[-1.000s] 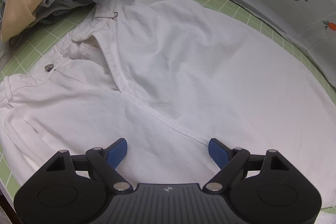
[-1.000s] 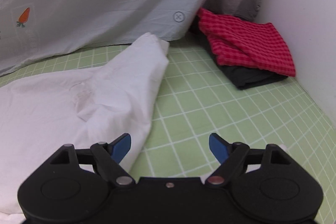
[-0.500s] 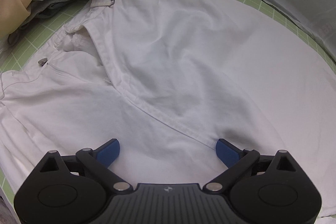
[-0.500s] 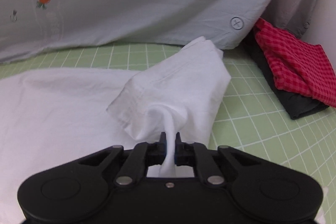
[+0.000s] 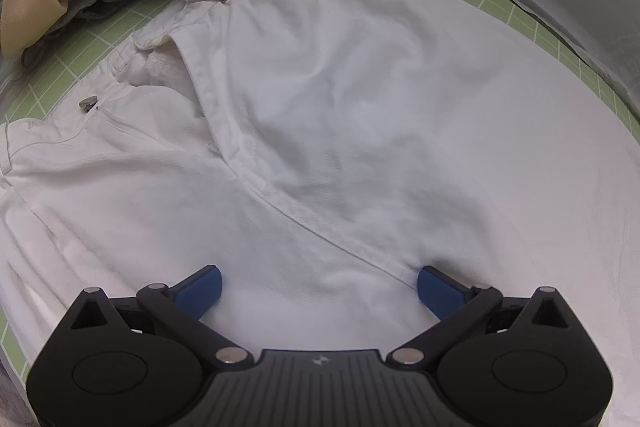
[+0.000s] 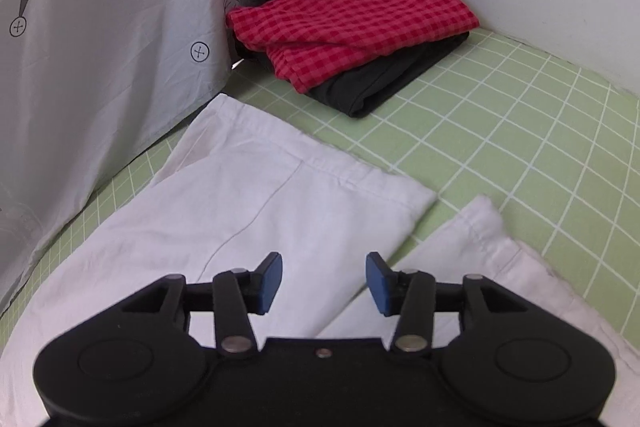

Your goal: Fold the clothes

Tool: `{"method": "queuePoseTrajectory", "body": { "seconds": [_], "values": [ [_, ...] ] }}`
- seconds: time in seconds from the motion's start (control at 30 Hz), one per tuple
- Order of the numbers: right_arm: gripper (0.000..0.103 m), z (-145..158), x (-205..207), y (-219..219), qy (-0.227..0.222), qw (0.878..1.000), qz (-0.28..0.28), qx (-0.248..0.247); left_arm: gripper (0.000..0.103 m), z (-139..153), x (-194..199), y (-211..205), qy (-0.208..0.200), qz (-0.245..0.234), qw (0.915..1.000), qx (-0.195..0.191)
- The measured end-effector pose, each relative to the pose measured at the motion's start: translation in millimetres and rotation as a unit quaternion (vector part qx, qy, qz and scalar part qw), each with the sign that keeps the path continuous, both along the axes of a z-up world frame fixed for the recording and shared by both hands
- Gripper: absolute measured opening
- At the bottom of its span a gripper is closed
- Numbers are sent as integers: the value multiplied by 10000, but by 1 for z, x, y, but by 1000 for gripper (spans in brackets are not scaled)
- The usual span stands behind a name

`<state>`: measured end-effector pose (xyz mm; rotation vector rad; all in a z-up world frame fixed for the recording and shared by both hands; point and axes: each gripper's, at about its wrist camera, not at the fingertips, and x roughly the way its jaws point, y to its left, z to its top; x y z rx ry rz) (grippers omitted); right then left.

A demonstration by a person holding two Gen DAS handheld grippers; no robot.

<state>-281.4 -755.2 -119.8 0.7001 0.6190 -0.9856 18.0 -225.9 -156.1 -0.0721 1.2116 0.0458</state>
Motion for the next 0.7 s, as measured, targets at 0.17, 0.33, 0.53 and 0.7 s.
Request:
{"method": "queuePoseTrajectory", "body": {
  "seconds": [0.17, 0.33, 0.53, 0.7],
  "values": [
    [68, 28, 46, -6, 252, 9961, 232, -810, 103, 32, 10, 0, -379, 69, 9993, 35],
    [70, 24, 113, -28, 114, 9959, 698, -572, 103, 54, 41, -21, -783, -109, 9965, 264],
    [70, -3, 189, -70, -76, 9984, 563, -32, 103, 42, 107, -48, -902, -363, 9943, 441],
    [56, -28, 222, -100, 442, 9987, 81, 250, 103, 22, 161, -67, -765, -246, 9965, 238]
  ]
}}
